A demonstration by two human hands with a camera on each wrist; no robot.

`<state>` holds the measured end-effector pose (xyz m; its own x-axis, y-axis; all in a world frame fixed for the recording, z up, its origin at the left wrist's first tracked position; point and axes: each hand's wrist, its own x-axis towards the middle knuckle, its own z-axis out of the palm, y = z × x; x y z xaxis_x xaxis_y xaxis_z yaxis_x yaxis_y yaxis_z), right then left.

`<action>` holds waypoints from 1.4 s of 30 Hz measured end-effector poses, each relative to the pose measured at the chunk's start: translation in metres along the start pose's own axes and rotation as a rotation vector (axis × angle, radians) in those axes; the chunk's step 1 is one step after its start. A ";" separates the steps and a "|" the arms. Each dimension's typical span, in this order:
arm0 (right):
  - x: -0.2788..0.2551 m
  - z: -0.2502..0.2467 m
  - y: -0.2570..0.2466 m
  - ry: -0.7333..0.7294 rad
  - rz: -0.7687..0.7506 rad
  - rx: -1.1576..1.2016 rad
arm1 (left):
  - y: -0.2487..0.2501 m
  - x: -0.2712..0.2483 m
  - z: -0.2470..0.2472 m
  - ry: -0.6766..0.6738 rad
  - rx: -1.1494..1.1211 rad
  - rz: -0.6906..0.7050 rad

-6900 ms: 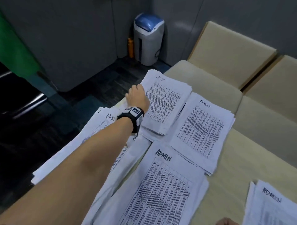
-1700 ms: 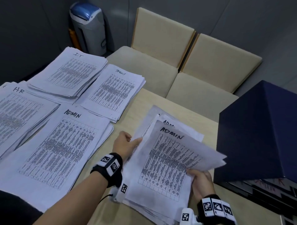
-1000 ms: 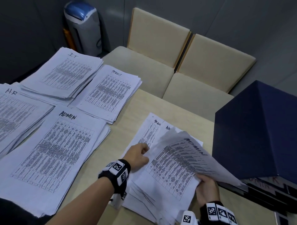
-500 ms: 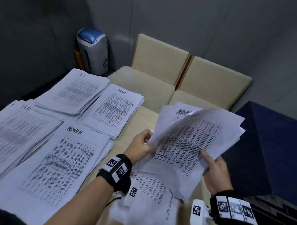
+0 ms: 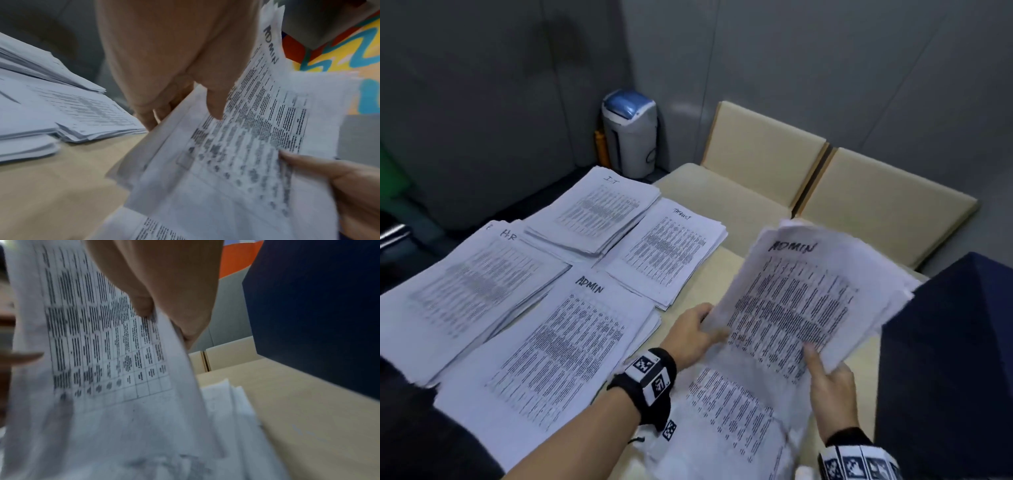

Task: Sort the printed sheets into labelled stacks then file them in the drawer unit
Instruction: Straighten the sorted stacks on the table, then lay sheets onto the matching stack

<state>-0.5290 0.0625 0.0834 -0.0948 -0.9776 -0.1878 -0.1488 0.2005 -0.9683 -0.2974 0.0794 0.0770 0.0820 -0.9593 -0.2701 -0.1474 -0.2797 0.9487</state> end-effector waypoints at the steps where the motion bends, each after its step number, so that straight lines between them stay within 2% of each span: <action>1: 0.001 0.003 -0.004 0.008 -0.004 0.041 | -0.001 -0.001 -0.005 0.021 -0.007 -0.006; 4: 0.010 0.015 -0.015 0.005 0.036 0.174 | -0.018 -0.003 -0.028 0.035 0.039 -0.053; 6: 0.008 0.036 -0.019 -0.087 0.081 0.234 | -0.038 -0.003 -0.047 0.076 0.043 -0.052; 8: 0.005 0.059 -0.021 -0.168 0.124 0.283 | -0.036 -0.014 -0.071 0.149 -0.025 -0.045; 10: 0.002 0.081 -0.017 -0.204 0.158 0.281 | -0.046 -0.022 -0.101 0.183 -0.053 -0.049; 17: -0.013 0.118 0.043 -0.057 0.305 0.077 | -0.118 -0.075 -0.238 0.302 0.259 -0.299; 20: -0.024 0.117 0.073 0.016 0.358 -0.100 | -0.142 -0.092 -0.270 0.320 0.514 -0.426; 22: -0.031 0.117 0.084 0.074 0.370 -0.223 | -0.153 -0.096 -0.275 0.363 0.670 -0.429; 25: -0.037 0.109 0.088 0.204 0.351 -0.339 | -0.159 -0.090 -0.260 0.474 0.950 -0.305; 28: -0.042 0.088 0.087 0.289 0.348 -0.394 | -0.145 -0.068 -0.230 0.460 1.014 -0.091; 33: -0.045 0.038 0.097 0.336 0.430 -0.487 | -0.112 -0.022 -0.148 0.123 0.910 0.043; 37: -0.032 0.007 0.112 0.348 0.518 -0.494 | -0.098 0.009 -0.067 -0.094 0.738 -0.003; 40: -0.016 -0.012 0.116 0.371 0.544 -0.428 | -0.091 0.026 -0.013 -0.059 0.602 -0.118; 42: -0.001 -0.017 0.115 0.324 0.564 -0.348 | -0.086 0.037 0.013 -0.002 0.585 -0.180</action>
<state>-0.5624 0.0881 -0.0249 -0.5275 -0.6631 -0.5311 -0.2903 0.7282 -0.6208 -0.2943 0.0679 -0.0167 0.1539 -0.8951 -0.4184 -0.6480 -0.4111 0.6412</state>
